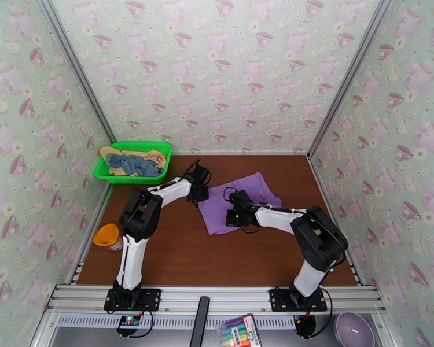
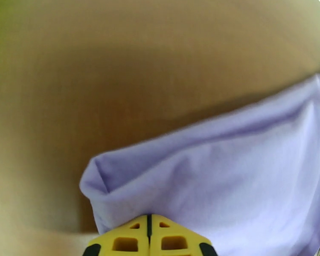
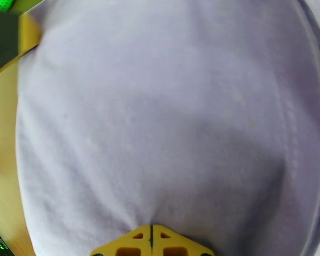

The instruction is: Fold and stack the mixed laundry pile

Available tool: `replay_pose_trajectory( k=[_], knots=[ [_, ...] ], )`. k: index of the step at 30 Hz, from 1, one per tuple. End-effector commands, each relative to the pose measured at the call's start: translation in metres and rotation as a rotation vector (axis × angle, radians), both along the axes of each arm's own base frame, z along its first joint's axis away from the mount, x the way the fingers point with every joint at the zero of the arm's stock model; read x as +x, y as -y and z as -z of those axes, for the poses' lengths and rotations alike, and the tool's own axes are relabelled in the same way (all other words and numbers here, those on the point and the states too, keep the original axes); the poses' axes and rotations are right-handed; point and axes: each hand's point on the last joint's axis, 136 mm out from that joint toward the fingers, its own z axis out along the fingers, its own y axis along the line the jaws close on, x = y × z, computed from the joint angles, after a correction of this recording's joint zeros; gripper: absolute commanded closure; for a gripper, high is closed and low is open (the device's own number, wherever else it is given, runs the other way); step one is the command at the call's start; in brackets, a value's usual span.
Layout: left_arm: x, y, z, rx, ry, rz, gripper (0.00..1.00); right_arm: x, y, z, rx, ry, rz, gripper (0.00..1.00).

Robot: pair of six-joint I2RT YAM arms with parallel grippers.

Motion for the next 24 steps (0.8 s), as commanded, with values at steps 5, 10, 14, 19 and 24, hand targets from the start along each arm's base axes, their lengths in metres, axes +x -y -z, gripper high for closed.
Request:
replay_pose_trajectory(
  k=[5,10,14,19,24],
  knots=[
    [0.039,0.024,0.020,-0.021,-0.009,0.155,0.99,-0.053,-0.061,0.025,0.076,-0.082,-0.046,1.00],
    [0.062,0.057,0.007,-0.093,0.019,0.266,0.99,-0.025,-0.106,0.012,0.093,-0.021,-0.054,1.00],
    [0.074,0.058,-0.043,-0.105,0.122,0.275,0.98,0.011,-0.100,-0.025,0.017,0.075,-0.055,0.95],
    [0.061,0.025,-0.146,-0.054,0.323,0.196,0.75,0.033,-0.054,-0.089,-0.032,0.173,-0.044,0.82],
    [0.010,-0.015,-0.166,-0.012,0.297,0.088,0.72,0.050,-0.007,-0.110,-0.025,0.144,-0.074,0.83]
  ],
)
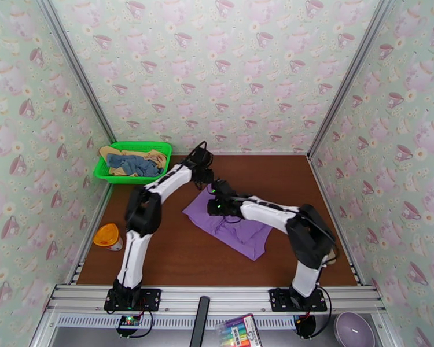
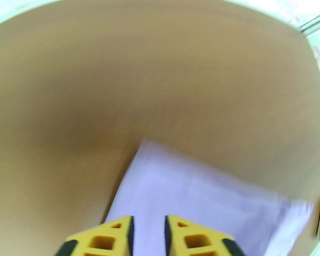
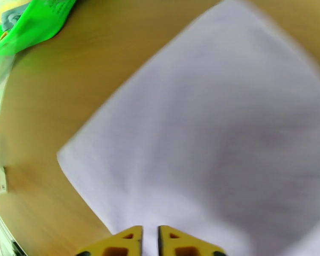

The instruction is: Fold and stack the mixed laundry pile

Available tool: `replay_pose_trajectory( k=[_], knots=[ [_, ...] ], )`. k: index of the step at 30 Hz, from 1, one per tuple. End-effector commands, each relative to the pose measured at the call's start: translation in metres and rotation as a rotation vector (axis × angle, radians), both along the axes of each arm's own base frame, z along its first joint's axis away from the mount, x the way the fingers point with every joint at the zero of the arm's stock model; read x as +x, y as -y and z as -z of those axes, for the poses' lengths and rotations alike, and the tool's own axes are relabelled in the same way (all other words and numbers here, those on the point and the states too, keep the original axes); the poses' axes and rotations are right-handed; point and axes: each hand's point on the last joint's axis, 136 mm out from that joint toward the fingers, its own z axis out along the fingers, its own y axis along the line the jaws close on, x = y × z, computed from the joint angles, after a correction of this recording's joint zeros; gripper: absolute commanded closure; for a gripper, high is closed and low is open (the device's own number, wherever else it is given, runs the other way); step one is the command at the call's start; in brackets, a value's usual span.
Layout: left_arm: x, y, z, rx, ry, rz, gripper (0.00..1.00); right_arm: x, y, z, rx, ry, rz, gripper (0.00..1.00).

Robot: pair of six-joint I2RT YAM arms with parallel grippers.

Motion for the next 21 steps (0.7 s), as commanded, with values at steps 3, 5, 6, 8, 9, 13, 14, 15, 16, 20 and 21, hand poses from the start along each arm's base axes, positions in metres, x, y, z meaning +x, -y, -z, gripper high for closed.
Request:
replay_pose_trajectory(
  k=[3,5,6,8,9,13,14,15,16,20,21],
  knots=[
    [-0.051,-0.031,-0.030,-0.057,0.031,-0.128,0.76,0.026,0.048,-0.015,-0.055,-0.035,-0.075,0.90],
    [-0.072,-0.028,-0.012,-0.092,0.002,-0.140,0.76,0.042,0.053,-0.006,-0.053,-0.054,-0.084,0.93],
    [-0.081,-0.026,-0.002,-0.104,-0.011,-0.150,0.76,0.051,0.057,-0.001,-0.055,-0.064,-0.076,0.95],
    [-0.094,-0.025,0.017,-0.116,-0.038,-0.168,0.78,0.063,0.059,0.015,-0.052,-0.091,-0.070,0.97],
    [-0.098,-0.024,0.026,-0.122,-0.049,-0.179,0.78,0.070,0.060,0.022,-0.051,-0.099,-0.064,0.98],
    [-0.107,-0.018,0.059,-0.139,-0.099,-0.208,0.79,0.080,0.062,0.054,-0.050,-0.148,-0.040,1.00],
    [-0.108,-0.016,0.066,-0.142,-0.108,-0.213,0.79,0.080,0.064,0.063,-0.056,-0.159,-0.026,1.00],
    [-0.109,-0.015,0.074,-0.138,-0.122,-0.217,0.80,0.078,0.066,0.071,-0.061,-0.171,-0.014,1.00],
    [-0.110,-0.014,0.080,-0.134,-0.133,-0.217,0.80,0.077,0.068,0.077,-0.063,-0.175,-0.004,1.00],
    [-0.112,-0.016,0.106,-0.079,-0.180,-0.216,0.81,0.059,0.079,0.098,-0.054,-0.202,0.063,1.00],
    [-0.111,-0.019,0.113,-0.051,-0.190,-0.212,0.81,0.052,0.082,0.103,-0.048,-0.210,0.084,1.00]
  ],
)
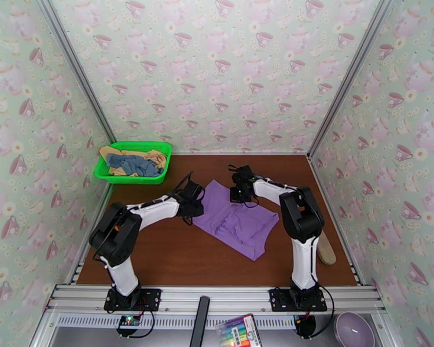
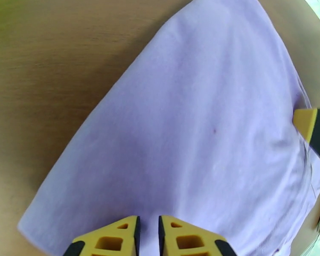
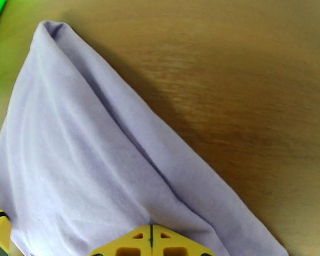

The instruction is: Fold and stack the mixed laundry pile

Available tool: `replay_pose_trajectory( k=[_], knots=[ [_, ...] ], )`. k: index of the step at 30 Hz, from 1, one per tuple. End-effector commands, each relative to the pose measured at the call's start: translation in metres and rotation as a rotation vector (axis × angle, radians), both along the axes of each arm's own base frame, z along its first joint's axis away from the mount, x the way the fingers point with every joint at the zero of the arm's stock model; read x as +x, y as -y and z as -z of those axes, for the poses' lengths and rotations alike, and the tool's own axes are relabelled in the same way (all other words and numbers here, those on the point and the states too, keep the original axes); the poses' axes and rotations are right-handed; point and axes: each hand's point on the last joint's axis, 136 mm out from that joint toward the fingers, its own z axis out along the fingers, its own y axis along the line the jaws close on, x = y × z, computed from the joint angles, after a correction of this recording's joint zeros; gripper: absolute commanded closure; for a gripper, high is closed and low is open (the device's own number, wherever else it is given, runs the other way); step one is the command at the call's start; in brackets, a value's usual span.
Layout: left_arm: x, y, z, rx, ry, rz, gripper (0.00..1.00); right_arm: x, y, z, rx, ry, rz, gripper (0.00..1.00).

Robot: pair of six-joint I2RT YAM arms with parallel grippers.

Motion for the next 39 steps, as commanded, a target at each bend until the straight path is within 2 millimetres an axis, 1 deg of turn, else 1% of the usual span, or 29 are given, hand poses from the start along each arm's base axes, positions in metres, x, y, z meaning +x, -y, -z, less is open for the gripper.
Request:
replay_pose_trajectory(
  k=[1,3,4,6,8,11,13,14,16,19,21,22,24,25,27,28,29,30,31,32,33,35,36,37,38,39],
  knots=[
    [0.012,0.002,0.015,0.031,-0.010,0.002,0.81,-0.024,0.013,0.020,0.015,-0.048,0.084,1.00],
    [0.023,-0.003,0.029,0.076,-0.037,0.026,0.82,-0.039,0.016,0.026,0.059,-0.048,0.147,1.00],
    [0.030,-0.004,0.033,0.090,-0.043,0.040,0.83,-0.046,0.017,0.029,0.079,-0.047,0.175,1.00],
    [0.050,-0.008,0.043,0.117,-0.055,0.063,0.85,-0.065,0.019,0.037,0.112,-0.045,0.239,1.00],
    [0.070,-0.008,0.045,0.120,-0.058,0.085,0.86,-0.080,0.015,0.043,0.150,-0.039,0.291,1.00],
    [0.102,-0.004,0.042,0.109,-0.047,0.120,0.86,-0.101,-0.002,0.051,0.212,-0.034,0.345,1.00],
    [0.118,-0.001,0.038,0.122,-0.037,0.149,0.86,-0.109,-0.013,0.056,0.246,-0.028,0.383,1.00],
    [0.126,0.001,0.035,0.128,-0.025,0.164,0.86,-0.111,-0.019,0.058,0.259,-0.022,0.397,1.00],
    [0.136,0.004,0.030,0.140,-0.016,0.192,0.86,-0.109,-0.025,0.060,0.273,-0.018,0.417,1.00],
    [0.143,0.006,0.023,0.147,-0.003,0.216,0.86,-0.096,-0.024,0.058,0.253,0.009,0.426,1.00],
    [0.144,0.007,0.015,0.140,0.012,0.223,0.85,-0.084,-0.019,0.049,0.208,0.041,0.401,1.00],
    [0.145,0.007,0.008,0.134,0.027,0.225,0.84,-0.075,-0.018,0.039,0.190,0.068,0.382,1.00],
    [0.146,0.007,-0.010,0.119,0.062,0.224,0.83,-0.062,-0.013,0.015,0.163,0.133,0.330,1.00],
    [0.147,0.008,-0.024,0.109,0.092,0.227,0.82,-0.054,-0.010,-0.003,0.140,0.177,0.294,1.00],
    [0.147,0.009,-0.059,0.088,0.166,0.235,0.80,-0.046,-0.008,-0.043,0.074,0.271,0.194,0.95],
    [0.147,0.008,-0.079,0.079,0.211,0.243,0.77,-0.045,-0.006,-0.066,0.031,0.322,0.128,0.94],
    [0.145,0.008,-0.105,0.071,0.269,0.253,0.74,-0.045,-0.004,-0.088,-0.008,0.378,0.066,0.91],
    [0.143,0.007,-0.126,0.067,0.320,0.263,0.72,-0.047,-0.001,-0.106,-0.040,0.422,0.006,0.88],
    [0.138,0.006,-0.153,0.061,0.392,0.283,0.69,-0.051,0.001,-0.123,-0.075,0.472,-0.067,0.84],
    [0.133,0.004,-0.179,0.063,0.465,0.306,0.63,-0.057,0.005,-0.139,-0.110,0.517,-0.133,0.80],
    [0.127,0.003,-0.199,0.070,0.533,0.335,0.57,-0.063,0.007,-0.152,-0.136,0.556,-0.194,0.78],
    [0.104,0.004,-0.242,0.102,0.686,0.441,0.41,-0.081,0.012,-0.176,-0.169,0.631,-0.317,0.74],
    [0.092,0.006,-0.257,0.126,0.755,0.496,0.32,-0.091,0.013,-0.187,-0.172,0.669,-0.372,0.72],
    [0.075,0.007,-0.271,0.148,0.831,0.561,0.19,-0.101,0.015,-0.199,-0.169,0.717,-0.418,0.71],
    [0.062,0.007,-0.280,0.172,0.894,0.610,0.04,-0.110,0.016,-0.207,-0.160,0.761,-0.461,0.70],
    [0.050,0.006,-0.288,0.205,0.963,0.655,0.00,-0.123,0.013,-0.216,-0.140,0.825,-0.530,0.66]
  ],
)
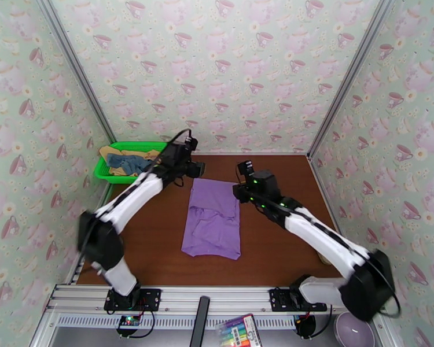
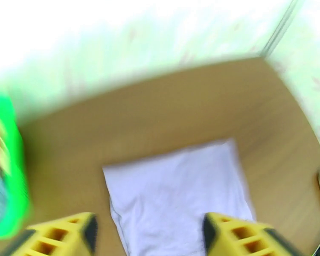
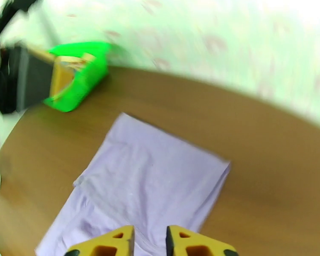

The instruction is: Fold and stack the mixed laundry pile

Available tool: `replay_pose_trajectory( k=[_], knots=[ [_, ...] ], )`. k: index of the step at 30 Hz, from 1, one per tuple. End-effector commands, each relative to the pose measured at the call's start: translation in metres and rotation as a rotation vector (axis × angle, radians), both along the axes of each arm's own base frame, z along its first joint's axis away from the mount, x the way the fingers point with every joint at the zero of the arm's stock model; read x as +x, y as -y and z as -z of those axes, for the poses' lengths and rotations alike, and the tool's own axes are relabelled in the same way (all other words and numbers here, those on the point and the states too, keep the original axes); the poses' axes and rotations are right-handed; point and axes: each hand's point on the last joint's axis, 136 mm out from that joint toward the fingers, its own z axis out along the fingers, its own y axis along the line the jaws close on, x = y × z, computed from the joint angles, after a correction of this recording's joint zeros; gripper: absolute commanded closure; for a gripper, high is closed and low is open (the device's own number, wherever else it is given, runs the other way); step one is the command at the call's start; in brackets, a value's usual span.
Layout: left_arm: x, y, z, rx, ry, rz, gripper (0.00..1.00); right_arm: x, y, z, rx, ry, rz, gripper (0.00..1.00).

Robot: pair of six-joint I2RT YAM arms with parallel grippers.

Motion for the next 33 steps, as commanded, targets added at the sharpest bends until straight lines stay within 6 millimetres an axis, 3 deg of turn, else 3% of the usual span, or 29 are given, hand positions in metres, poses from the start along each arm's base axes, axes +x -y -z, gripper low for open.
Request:
replay_pose_trajectory(
  k=[1,3,4,5,8,11,15,17,21,26,33],
  knots=[
    [-0.035,0.010,-0.022,0.160,0.286,0.201,0.00,-0.052,-0.002,0.017,-0.205,0.116,-0.310,0.50],
    [-0.056,0.007,-0.017,0.256,0.393,0.271,0.00,-0.077,-0.003,0.017,-0.248,0.215,-0.439,0.22],
    [-0.069,0.006,-0.007,0.322,0.437,0.328,0.00,-0.088,0.000,0.020,-0.281,0.243,-0.491,0.13],
    [-0.080,0.007,0.003,0.400,0.469,0.392,0.00,-0.100,0.002,0.023,-0.323,0.254,-0.549,0.09],
    [-0.117,-0.003,0.067,0.682,0.442,0.598,0.05,-0.127,0.015,0.041,-0.474,0.188,-0.696,0.03],
    [-0.144,-0.022,0.123,0.913,0.340,0.695,0.09,-0.147,0.028,0.073,-0.690,0.074,-0.804,0.03],
    [-0.186,-0.042,0.176,1.152,0.310,0.817,0.15,-0.165,0.048,0.141,-1.086,-0.016,-0.952,0.03],
    [-0.203,-0.044,0.187,1.186,0.340,0.849,0.16,-0.165,0.036,0.158,-1.137,0.047,-0.997,0.05],
    [-0.235,-0.047,0.210,1.200,0.330,0.938,0.22,-0.158,0.005,0.170,-1.055,0.113,-1.014,0.12],
    [-0.244,-0.040,0.234,1.186,0.299,0.994,0.26,-0.146,-0.008,0.199,-1.087,0.060,-1.033,0.19],
    [-0.226,-0.021,0.249,1.157,0.245,1.005,0.34,-0.140,-0.019,0.238,-1.093,-0.029,-1.041,0.29]
  ],
)
